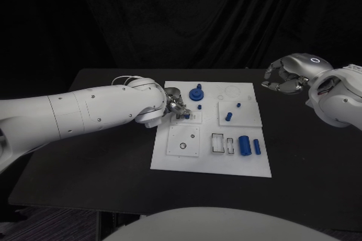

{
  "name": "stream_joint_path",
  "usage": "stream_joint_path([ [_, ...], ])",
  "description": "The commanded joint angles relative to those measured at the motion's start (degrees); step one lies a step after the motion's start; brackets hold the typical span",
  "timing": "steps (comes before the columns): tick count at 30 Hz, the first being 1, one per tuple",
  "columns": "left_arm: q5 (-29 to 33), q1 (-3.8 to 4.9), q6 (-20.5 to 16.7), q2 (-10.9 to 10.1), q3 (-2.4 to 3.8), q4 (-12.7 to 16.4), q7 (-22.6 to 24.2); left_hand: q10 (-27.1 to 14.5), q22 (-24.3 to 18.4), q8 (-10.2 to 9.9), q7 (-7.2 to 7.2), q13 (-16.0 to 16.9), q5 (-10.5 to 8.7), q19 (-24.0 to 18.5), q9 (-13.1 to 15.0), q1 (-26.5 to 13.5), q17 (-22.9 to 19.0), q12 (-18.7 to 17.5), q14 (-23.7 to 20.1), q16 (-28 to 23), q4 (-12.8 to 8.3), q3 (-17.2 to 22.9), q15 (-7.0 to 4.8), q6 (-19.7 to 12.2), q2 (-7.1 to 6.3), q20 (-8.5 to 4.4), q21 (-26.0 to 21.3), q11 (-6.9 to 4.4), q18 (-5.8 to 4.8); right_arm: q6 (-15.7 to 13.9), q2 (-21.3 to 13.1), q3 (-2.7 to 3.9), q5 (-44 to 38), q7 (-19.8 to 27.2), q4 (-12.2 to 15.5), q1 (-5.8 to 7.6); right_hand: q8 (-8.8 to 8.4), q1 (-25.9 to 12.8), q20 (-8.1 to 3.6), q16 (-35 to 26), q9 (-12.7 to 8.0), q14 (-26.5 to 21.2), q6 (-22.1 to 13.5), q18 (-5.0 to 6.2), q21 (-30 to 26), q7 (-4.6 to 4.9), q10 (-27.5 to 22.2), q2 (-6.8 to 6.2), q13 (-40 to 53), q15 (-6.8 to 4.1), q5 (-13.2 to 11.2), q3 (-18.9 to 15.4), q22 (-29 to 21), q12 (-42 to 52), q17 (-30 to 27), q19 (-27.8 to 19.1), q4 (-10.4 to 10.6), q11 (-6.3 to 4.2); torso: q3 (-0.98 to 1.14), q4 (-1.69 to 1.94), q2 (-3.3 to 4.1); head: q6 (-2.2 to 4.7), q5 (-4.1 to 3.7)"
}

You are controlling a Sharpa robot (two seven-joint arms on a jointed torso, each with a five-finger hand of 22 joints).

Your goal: Assemble the parts on the task board

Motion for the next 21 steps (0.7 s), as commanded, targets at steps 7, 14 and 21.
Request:
stream_joint_path([
  [7,0.4,-0.45,1.0,0.2,-0.05,-0.2,0.7,6.0,2.8,-0.4,-0.32,15.1,-0.42,-0.3,-0.1,-0.5,15.1,0.2,6.0,0.1,-0.1,0.5,0.47,0.1,0.35,0.09,-0.4,0.14,0.13,0.6,0.0,0.03,-0.2,-1.2,-0.1,-0.14,-0.17,0.7,-0.09,-0.4,-0.1,5.1,0.4,0.41,-0.5,-0.1,6.0,0.0,15.1,-0.24,0.3,0.1,8.4,0.2,13.8,-0.6,-0.5,0.04,0.01,0.02,0.03,0.0,0.06],
  [14,0.4,-0.5,0.9,-0.2,-0.05,0.0,0.7,6.0,2.8,-0.4,-0.33,15.1,-0.41,-0.4,-0.1,-0.5,15.1,0.2,6.0,0.1,-0.2,0.6,0.48,0.1,0.33,0.11,-0.4,0.15,0.14,0.8,0.0,0.03,-0.2,-1.3,-0.1,-0.16,-0.17,0.8,-0.09,-0.4,-0.1,5.1,0.4,0.4,-0.5,-0.11,6.0,0.03,15.1,-0.24,0.3,0.1,8.4,0.2,13.8,-0.6,-0.6,0.03,0.01,0.05,0.03,0.0,0.18],
  [21,0.4,-0.53,0.9,-0.5,-0.05,0.2,0.6,6.0,2.7,-0.6,-0.32,15.1,-0.12,-0.4,-0.1,-0.5,15.1,0.2,6.0,0.1,-0.5,0.9,0.5,0.2,0.29,0.13,-0.5,0.16,0.16,0.9,0.0,0.03,-0.2,-1.3,-0.2,-0.22,-0.17,0.9,-0.09,-0.4,-0.1,5.1,0.4,0.41,-0.6,-0.11,6.0,0.05,15.1,-0.25,0.3,0.2,8.4,0.2,13.8,-0.6,-0.7,0.03,0.01,0.0,0.03,0.0,0.33],
])
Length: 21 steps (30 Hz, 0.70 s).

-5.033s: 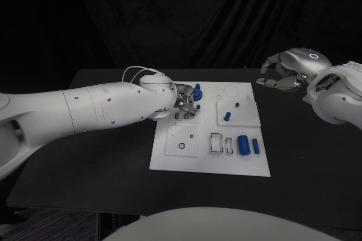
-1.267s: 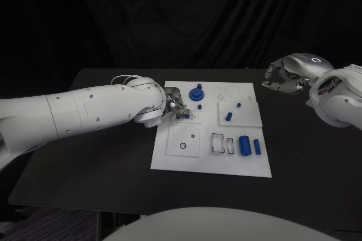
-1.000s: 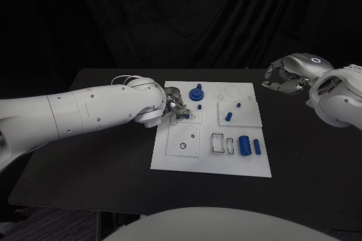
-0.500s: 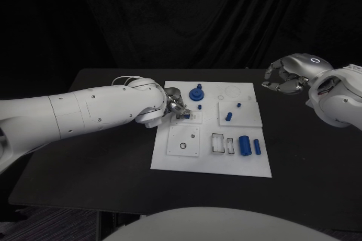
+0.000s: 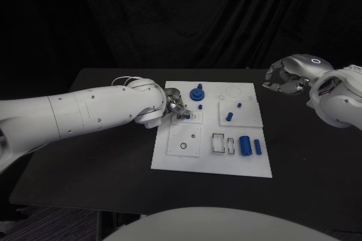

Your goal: Assemble the parts on the task board

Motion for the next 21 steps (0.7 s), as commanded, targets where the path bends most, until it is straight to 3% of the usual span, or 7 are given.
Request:
stream_joint_path([
  [1,0.3,-0.22,0.8,-0.1,-0.04,0.2,0.3,6.0,2.7,-0.3,-0.22,15.1,0.28,-0.4,-0.1,0.1,15.1,0.2,6.0,0.1,-0.1,0.5,0.5,0.0,0.52,0.13,-0.3,0.16,0.16,0.3,0.0,0.03,-0.2,-1.2,0.0,-0.16,-0.17,0.5,0.12,-0.2,-0.1,5.1,0.4,0.41,-0.2,-0.11,6.0,-0.02,15.1,-0.25,0.3,0.0,8.4,0.2,13.8,-0.4,-0.5,0.03,0.0,-0.02,0.0,0.0,0.04],
  [17,0.3,-0.25,0.8,-0.3,-0.04,0.3,0.6,6.0,2.5,-0.5,-0.18,15.1,0.6,-0.6,-0.1,0.0,15.1,0.2,6.0,0.1,-0.3,0.8,0.52,0.1,0.46,0.16,-0.6,0.18,0.23,0.6,0.0,0.03,-0.2,-1.3,-0.1,-0.21,-0.17,0.6,0.12,-0.2,-0.1,5.1,0.5,0.41,-0.3,-0.11,6.0,-0.01,15.1,-0.25,0.3,0.1,8.4,0.2,13.8,-0.4,-0.5,0.02,-0.03,0.0,-0.04,0.0,0.07],
  [18,0.3,-0.25,0.7,-0.3,-0.04,0.3,0.7,6.0,2.4,-0.7,-0.1,15.1,-0.27,-0.7,-0.2,-0.5,15.1,0.2,6.0,0.1,-0.3,0.8,0.57,0.1,0.42,0.21,-0.7,0.24,0.25,0.7,0.0,0.03,-0.2,-1.3,-0.1,-0.21,-0.17,0.6,0.12,-0.2,-0.1,5.1,0.5,0.41,-0.3,-0.11,6.0,-0.01,15.1,-0.25,0.3,0.1,8.4,0.2,13.8,-0.4,-0.5,0.02,-0.03,-0.01,-0.02,0.0,0.09],
  [19,0.3,-0.25,0.7,-0.2,-0.04,0.3,0.8,6.0,2.3,-1.5,0.07,15.1,-5.1,-0.8,-0.8,-1.9,15.1,0.2,6.0,0.1,0.5,0.4,0.76,-0.2,0.8,0.41,-0.9,0.35,0.22,0.7,0.0,0.03,-0.2,-1.3,-0.1,-0.21,-0.17,0.6,0.12,-0.2,-0.1,5.1,0.5,0.41,-0.3,-0.11,6.0,-0.01,15.1,-0.25,0.3,0.1,8.4,0.2,13.8,-0.4,-0.5,0.02,-0.03,-0.01,-0.02,0.0,0.08],
  [21,0.3,-0.26,0.7,-0.1,-0.04,0.2,1.2,6.0,2.1,-2.5,0.42,15.1,-10.43,-1.1,-1.8,-3.4,15.1,0.2,6.0,0.1,1.3,-0.6,1.0,0.1,1.08,0.54,-1.3,0.72,0.34,1.0,0.0,0.03,-0.2,-1.4,-0.1,-0.21,-0.17,0.7,0.12,-0.2,-0.1,5.0,0.5,0.44,-0.4,-0.11,6.0,0.0,15.1,-0.25,0.3,0.1,8.4,0.2,13.7,-0.4,-0.6,0.02,0.0,-0.01,-0.01,0.0,0.11],
])
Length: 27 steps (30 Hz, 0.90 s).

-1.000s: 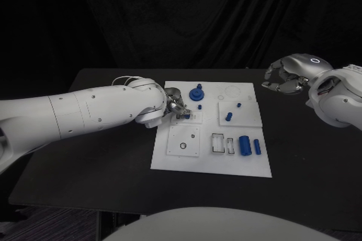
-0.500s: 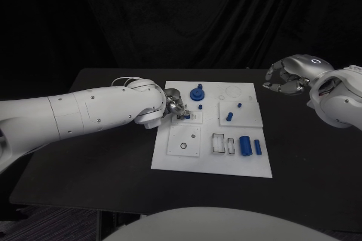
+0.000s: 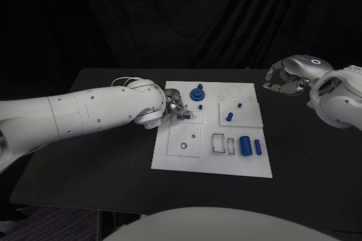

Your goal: Assemble the parts on the task board

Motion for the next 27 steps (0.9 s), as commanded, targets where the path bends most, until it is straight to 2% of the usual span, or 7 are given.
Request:
stream_joint_path([
  [1,0.2,-0.19,0.7,0.2,-0.05,-0.1,1.3,6.1,2.0,-1.3,0.53,15.1,-5.56,-0.6,-1.2,-1.8,15.1,0.2,5.9,0.1,1.4,-1.4,0.5,0.1,0.38,0.11,-0.5,0.71,0.36,0.6,0.0,0.05,-0.2,-1.3,0.0,-0.13,-0.17,0.7,0.12,-0.2,-0.1,5.0,0.5,0.44,-0.4,-0.11,6.0,0.06,15.1,-0.25,0.3,0.1,8.4,0.2,13.7,-0.4,-0.3,0.02,0.02,-0.02,0.03,0.0,0.06],
  [4,0.2,-0.2,0.7,0.3,-0.05,-0.2,1.7,6.1,1.9,-3.4,1.22,15.1,-9.7,-0.9,-3.4,-3.8,15.1,0.2,5.9,0.1,2.8,-3.3,0.98,-0.5,0.75,0.53,-0.9,1.31,0.44,0.8,0.0,0.05,-0.2,-1.4,0.0,-0.13,-0.18,0.7,0.12,-0.3,-0.1,5.0,0.5,0.45,-0.4,-0.11,6.0,0.07,15.1,-0.25,0.3,0.1,8.4,0.2,13.7,-0.5,-0.4,0.02,0.02,-0.02,0.01,0.0,0.06],
  [6,0.2,-0.21,0.8,0.4,-0.05,-0.3,1.9,6.1,1.8,-4.1,1.44,15.1,-10.59,-1.0,-4.4,-4.5,15.1,0.2,5.9,0.1,2.9,-4.3,1.17,-0.3,0.87,0.73,-1.0,1.51,0.47,0.9,0.0,0.05,-0.2,-1.5,0.0,-0.13,-0.18,0.7,0.12,-0.3,-0.1,4.9,0.5,0.47,-0.5,-0.12,6.0,0.07,15.1,-0.25,0.3,0.1,8.3,0.2,13.6,-0.5,-0.4,0.02,0.05,-0.02,0.02,0.0,0.13],
  [18,0.2,-0.25,1.1,0.5,-0.05,-0.6,1.8,6.1,2.1,-5.3,1.61,15.1,-12.33,-0.9,-6.5,-6.7,15.1,0.2,5.9,0.1,3.0,-7.8,1.44,0.6,1.42,1.1,-1.1,1.75,0.48,1.3,0.0,0.05,-0.2,-1.6,0.0,-0.13,-0.18,0.8,0.12,-0.5,-0.1,4.8,0.5,0.52,-0.8,-0.18,5.9,0.11,15.0,-0.26,0.3,0.2,8.3,0.1,13.4,-0.7,-0.4,-0.01,0.03,-0.04,0.09,0.0,0.17],
  [23,0.2,-0.27,0.9,0.5,-0.05,-0.7,2.1,6.1,2.5,-3.1,1.03,15.1,-14.42,-0.7,-4.0,-8.3,15.1,0.2,5.9,0.1,3.0,-10.8,1.08,1.6,2.39,0.86,-1.1,1.24,0.46,1.5,0.0,0.05,-0.2,-1.7,0.0,-0.13,-0.17,0.9,0.11,-0.5,-0.1,4.7,0.5,0.52,-0.8,-0.2,5.8,0.13,15.0,-0.26,0.3,0.2,8.3,0.1,13.4,-0.7,-0.5,-0.02,0.04,-0.03,0.04,0.0,0.16],
  [25,0.2,-0.28,0.8,0.5,-0.05,-0.8,2.4,6.1,2.7,-1.4,0.79,15.1,-15.01,-0.6,-1.6,-9.1,15.1,0.2,5.9,0.1,3.1,-12.2,0.8,0.8,3.13,0.72,-1.1,1.1,0.42,1.5,0.0,0.05,-0.2,-1.7,0.0,-0.13,-0.17,0.9,0.11,-0.5,-0.1,4.7,0.5,0.52,-0.8,-0.2,5.8,0.13,15.0,-0.26,0.3,0.2,8.3,0.1,13.4,-0.7,-0.5,-0.02,0.03,-0.02,0.05,0.0,0.21],
  [27,0.2,-0.29,0.7,0.5,-0.05,-0.8,2.8,6.1,3.1,1.6,0.45,15.1,-16.47,-0.3,2.5,-10.8,15.1,0.2,5.9,0.1,3.2,-14.4,0.7,0.1,4.13,0.46,-1.1,0.81,0.38,1.6,0.0,0.05,-0.2,-1.7,-0.1,-0.14,-0.16,0.9,0.11,-0.5,-0.1,4.7,0.6,0.54,-0.9,-0.22,5.8,0.17,15.0,-0.27,0.3,0.2,8.2,0.1,13.3,-0.7,-0.5,-0.04,0.03,-0.03,0.05,0.0,0.21],
])
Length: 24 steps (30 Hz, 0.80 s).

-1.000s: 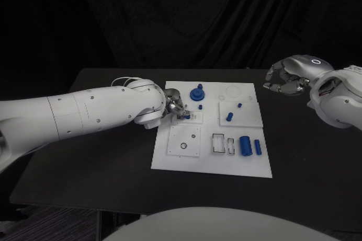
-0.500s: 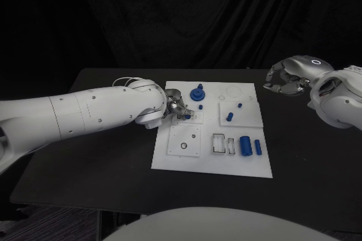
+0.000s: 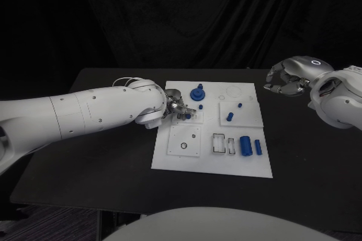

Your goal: Assemble the parts on the task board

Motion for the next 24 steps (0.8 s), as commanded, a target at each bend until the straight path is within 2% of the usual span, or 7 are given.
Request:
stream_joint_path([
  [1,0.2,-0.13,0.5,0.1,0.02,-0.1,1.8,6.1,3.2,2.7,-0.22,15.1,-0.98,0.5,3.7,-1.6,15.1,0.2,6.1,0.1,0.1,-1.9,-0.44,-1.0,0.93,-0.43,-0.1,-0.73,0.39,0.5,0.0,0.03,-0.2,-1.3,-0.1,-0.13,-0.16,0.7,-0.1,-0.3,-0.1,4.7,0.4,0.54,-0.4,-0.01,5.8,-0.05,15.0,-0.28,0.3,0.1,8.2,0.1,13.3,-0.5,-0.4,-0.04,-0.01,0.01,-0.02,0.0,0.05],
  [4,0.2,-0.14,0.6,0.1,0.02,-0.2,2.2,6.1,3.6,5.2,-0.6,15.1,-1.21,0.7,6.6,-2.8,15.1,0.2,6.1,0.1,0.2,-3.6,-0.75,-1.3,1.89,-0.62,-0.1,-1.0,0.32,0.5,0.0,0.03,-0.2,-1.3,-0.1,-0.13,-0.16,0.7,-0.1,-0.3,-0.1,4.7,0.4,0.54,-0.4,-0.01,5.8,-0.05,15.0,-0.28,0.3,0.1,8.2,0.1,13.3,-0.5,-0.4,-0.04,-0.03,-0.02,-0.02,0.0,0.09],
  [7,0.2,-0.16,0.6,0.1,0.02,-0.3,2.4,6.1,3.8,6.5,-0.79,15.1,-1.21,0.9,8.1,-3.7,15.1,0.2,6.1,0.1,0.2,-4.7,-0.9,-1.4,2.49,-0.75,-0.1,-1.16,0.29,0.4,0.0,0.03,-0.2,-1.3,-0.1,-0.14,-0.16,0.7,-0.1,-0.3,-0.1,4.7,0.4,0.54,-0.4,-0.01,5.8,-0.05,15.0,-0.28,0.3,0.1,8.2,0.1,13.3,-0.5,-0.4,-0.04,-0.06,-0.03,0.01,0.0,0.14],
  [13,0.2,-0.18,-0.2,-0.3,0.02,-0.1,2.6,6.1,4.1,7.9,-1.0,15.1,-1.17,1.1,9.8,-3.6,15.1,0.2,6.1,0.1,0.1,-5.6,-1.05,-1.7,3.06,-0.91,0.1,-1.34,0.22,0.4,0.0,0.03,-0.2,-1.2,-0.1,-0.16,-0.15,0.7,-0.1,-0.3,-0.1,4.7,0.4,0.54,-0.4,-0.02,5.8,0.01,15.0,-0.29,0.3,0.1,8.2,0.1,13.3,-0.5,-0.4,-0.05,-0.04,-0.01,-0.04,0.0,0.05],
  [21,0.2,-0.17,-5.8,-2.0,0.02,1.8,5.8,6.1,4.8,9.1,-1.24,15.1,-1.14,1.7,11.5,-2.1,15.1,0.2,6.1,0.1,0.0,-6.3,-1.27,-2.2,3.27,-1.12,0.7,-1.56,0.03,0.2,-0.3,0.04,-0.2,-1.1,0.0,-0.18,-0.15,0.7,-0.1,-0.3,-0.1,4.7,0.4,0.54,-0.4,-0.02,5.8,0.01,15.0,-0.29,0.3,0.1,8.2,0.1,13.3,-0.5,-0.4,-0.05,-0.05,0.02,-0.02,0.0,-0.14],
  [22,0.2,-0.15,-7.2,-2.5,0.03,2.3,6.9,6.1,5.8,9.7,-1.63,15.1,5.1,2.6,12.3,0.3,15.1,0.2,6.1,0.1,-0.5,-6.1,-1.58,-2.5,3.07,-1.45,1.6,-1.77,-0.24,0.2,-0.3,0.04,-0.2,-1.1,0.0,-0.18,-0.15,0.7,-0.1,-0.3,-0.1,4.7,0.4,0.54,-0.4,-0.02,5.8,0.01,15.0,-0.29,0.3,0.1,8.2,0.1,13.3,-0.5,-0.4,-0.05,-0.04,0.01,-0.02,0.0,-0.13],
  [24,0.2,-0.05,-8.9,-3.3,0.03,3.0,8.2,6.1,6.3,10.1,-1.72,15.1,7.95,3.1,12.9,2.1,15.1,0.2,6.1,0.1,-0.2,-6.3,-1.72,-2.7,2.63,-1.6,2.2,-2.02,-0.42,0.2,-0.4,0.04,-0.2,-1.1,0.0,-0.18,-0.15,0.7,-0.1,-0.3,-0.1,4.7,0.4,0.54,-0.4,-0.02,5.8,0.01,15.0,-0.29,0.3,0.1,8.2,0.1,13.3,-0.5,-0.4,-0.05,-0.04,-0.01,-0.01,0.0,-0.13],
])
